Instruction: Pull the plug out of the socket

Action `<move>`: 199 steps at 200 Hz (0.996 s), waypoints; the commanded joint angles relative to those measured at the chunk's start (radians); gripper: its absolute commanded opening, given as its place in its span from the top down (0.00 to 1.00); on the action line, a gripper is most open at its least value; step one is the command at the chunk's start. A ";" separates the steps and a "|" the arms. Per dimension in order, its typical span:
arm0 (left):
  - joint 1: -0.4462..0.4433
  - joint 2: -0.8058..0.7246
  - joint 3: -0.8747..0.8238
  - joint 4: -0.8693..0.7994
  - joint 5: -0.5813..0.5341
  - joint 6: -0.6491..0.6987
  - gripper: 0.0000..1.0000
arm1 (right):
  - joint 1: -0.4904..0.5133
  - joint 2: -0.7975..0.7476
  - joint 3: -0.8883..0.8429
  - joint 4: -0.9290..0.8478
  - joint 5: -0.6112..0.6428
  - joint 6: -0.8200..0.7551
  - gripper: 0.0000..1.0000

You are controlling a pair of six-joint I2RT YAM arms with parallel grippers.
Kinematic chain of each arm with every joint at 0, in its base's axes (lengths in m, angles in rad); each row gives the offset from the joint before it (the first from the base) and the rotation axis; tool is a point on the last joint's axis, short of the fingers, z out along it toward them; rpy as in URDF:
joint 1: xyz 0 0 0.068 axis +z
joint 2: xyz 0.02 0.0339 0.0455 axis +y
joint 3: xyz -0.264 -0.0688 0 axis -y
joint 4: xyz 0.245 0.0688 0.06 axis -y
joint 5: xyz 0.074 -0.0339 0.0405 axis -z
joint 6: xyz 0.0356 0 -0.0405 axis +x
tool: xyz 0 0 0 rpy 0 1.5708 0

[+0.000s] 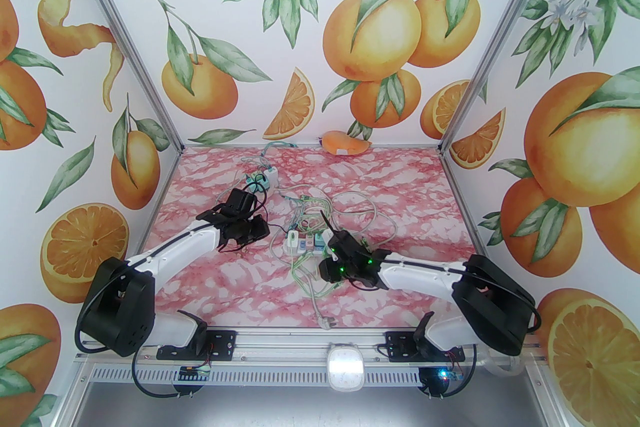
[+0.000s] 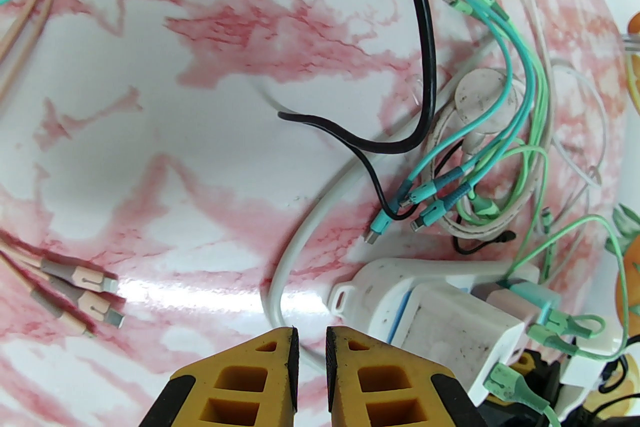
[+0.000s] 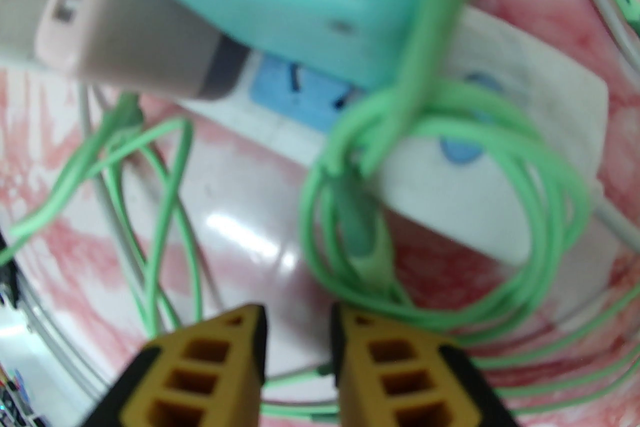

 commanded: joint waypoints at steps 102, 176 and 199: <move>0.012 -0.147 -0.023 -0.015 -0.018 0.040 0.80 | -0.299 0.376 0.370 0.098 0.035 -0.223 0.74; 0.011 -0.111 0.025 -0.024 -0.016 0.081 0.79 | -0.313 0.313 0.470 -0.031 -0.018 -0.285 0.67; 0.017 -0.093 0.027 -0.003 -0.012 0.090 0.78 | -0.234 0.201 0.396 -0.064 0.005 -0.262 0.57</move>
